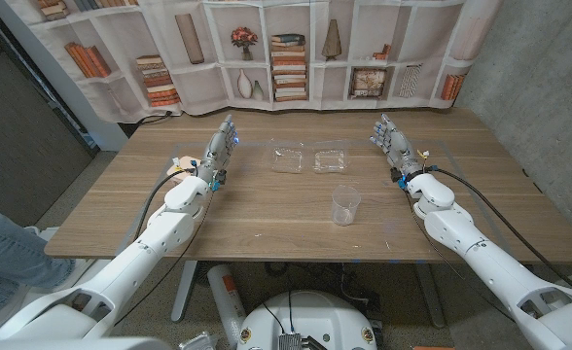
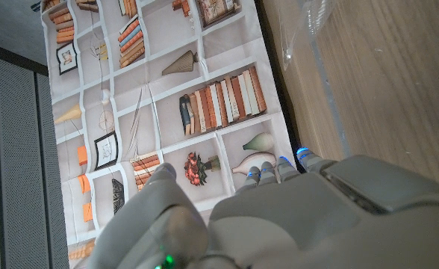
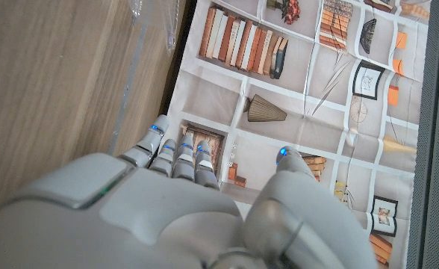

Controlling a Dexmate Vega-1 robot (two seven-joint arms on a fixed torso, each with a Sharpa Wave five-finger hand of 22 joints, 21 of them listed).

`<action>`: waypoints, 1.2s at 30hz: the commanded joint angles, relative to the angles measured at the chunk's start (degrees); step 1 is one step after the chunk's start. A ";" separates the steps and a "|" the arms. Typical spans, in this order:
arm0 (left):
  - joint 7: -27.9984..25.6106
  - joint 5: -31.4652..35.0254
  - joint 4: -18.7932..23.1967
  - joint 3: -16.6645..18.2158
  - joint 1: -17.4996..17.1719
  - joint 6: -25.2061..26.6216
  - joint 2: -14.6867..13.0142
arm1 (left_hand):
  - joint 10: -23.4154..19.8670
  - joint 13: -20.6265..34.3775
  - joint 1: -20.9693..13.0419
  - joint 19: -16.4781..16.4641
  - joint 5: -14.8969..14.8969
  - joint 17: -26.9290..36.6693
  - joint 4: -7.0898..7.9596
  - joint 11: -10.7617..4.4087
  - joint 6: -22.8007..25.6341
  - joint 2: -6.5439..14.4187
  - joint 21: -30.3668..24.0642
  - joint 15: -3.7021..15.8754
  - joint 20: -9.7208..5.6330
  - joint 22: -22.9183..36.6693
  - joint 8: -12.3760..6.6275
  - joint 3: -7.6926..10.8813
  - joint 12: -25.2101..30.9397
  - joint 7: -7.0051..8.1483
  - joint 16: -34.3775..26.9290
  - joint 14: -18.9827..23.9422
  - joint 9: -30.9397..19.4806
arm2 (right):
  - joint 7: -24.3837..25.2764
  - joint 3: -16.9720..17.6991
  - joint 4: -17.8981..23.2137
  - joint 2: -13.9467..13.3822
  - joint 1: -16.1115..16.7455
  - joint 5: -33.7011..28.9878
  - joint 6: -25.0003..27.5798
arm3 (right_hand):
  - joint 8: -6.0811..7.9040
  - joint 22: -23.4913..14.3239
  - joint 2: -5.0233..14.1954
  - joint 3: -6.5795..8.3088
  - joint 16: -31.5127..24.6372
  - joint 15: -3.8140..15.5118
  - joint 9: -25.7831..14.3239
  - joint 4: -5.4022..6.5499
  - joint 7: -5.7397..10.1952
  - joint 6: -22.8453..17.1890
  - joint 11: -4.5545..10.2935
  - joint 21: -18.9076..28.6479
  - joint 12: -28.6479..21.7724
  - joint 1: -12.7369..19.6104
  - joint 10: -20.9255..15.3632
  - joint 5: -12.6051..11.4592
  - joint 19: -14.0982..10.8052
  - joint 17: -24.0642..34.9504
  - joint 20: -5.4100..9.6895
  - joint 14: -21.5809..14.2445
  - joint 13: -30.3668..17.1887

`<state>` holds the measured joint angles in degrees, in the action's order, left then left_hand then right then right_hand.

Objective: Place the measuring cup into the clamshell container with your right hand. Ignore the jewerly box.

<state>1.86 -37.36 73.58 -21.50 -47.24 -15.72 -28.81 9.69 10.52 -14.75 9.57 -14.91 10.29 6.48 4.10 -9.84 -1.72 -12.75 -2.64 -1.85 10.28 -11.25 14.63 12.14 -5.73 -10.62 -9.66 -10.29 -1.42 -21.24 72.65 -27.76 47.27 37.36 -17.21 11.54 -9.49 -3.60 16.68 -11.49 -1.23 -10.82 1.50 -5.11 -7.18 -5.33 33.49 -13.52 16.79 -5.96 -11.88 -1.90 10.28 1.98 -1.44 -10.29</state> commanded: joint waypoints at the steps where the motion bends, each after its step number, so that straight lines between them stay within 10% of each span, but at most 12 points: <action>1: 0.68 -0.49 -1.45 -0.20 1.18 0.49 0.60 | 4.66 0.10 -0.68 12.68 -0.18 0.13 -0.12 0.28 -4.13 0.18 -0.29 -0.03 -2.63 0.30 -0.31 0.31 0.39 -0.11 -0.39 -10.68 -0.31 | 0.95 0.02 -0.74 1.09 -0.20 0.12 -0.67 | 0.19 -0.17 -0.09 0.31 -0.33 -0.60 -0.22 -0.05 0.03 -0.68 0.25 0.28 -0.17 0.42 -0.70 -0.25 -0.73 0.25 2.00 -0.20 -0.28; 36: 0.02 0.28 0.77 -0.66 0.75 2.04 -0.47 | 4.48 0.12 -1.31 12.89 -0.19 0.14 -0.46 0.26 -4.14 0.87 0.04 -0.25 -2.51 0.34 -0.18 0.43 0.25 -0.04 -0.27 -10.63 -0.34 | 2.06 1.35 4.26 -1.18 3.27 0.17 -1.30 | 0.10 -0.24 0.27 0.12 -0.30 -0.58 -0.18 -0.94 0.35 -0.98 0.24 -0.89 -0.30 1.19 -2.04 -0.06 -1.49 0.16 1.61 -1.25 -0.34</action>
<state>2.36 -37.58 73.16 -21.92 -46.37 -14.53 -28.82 9.89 10.54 -15.50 9.56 -14.91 10.27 6.24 4.29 -9.83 -0.97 -12.75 -2.84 -1.84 10.54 -11.25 14.86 12.14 -5.72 -10.61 -9.84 -10.54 0.51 -21.02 75.07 -27.84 48.46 36.85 -17.59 11.53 -9.47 -3.07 16.53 -11.49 -1.85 -10.80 0.85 -5.01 -7.68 -5.12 32.81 -13.52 17.31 -7.59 -11.88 -3.04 10.27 2.05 -2.06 -10.55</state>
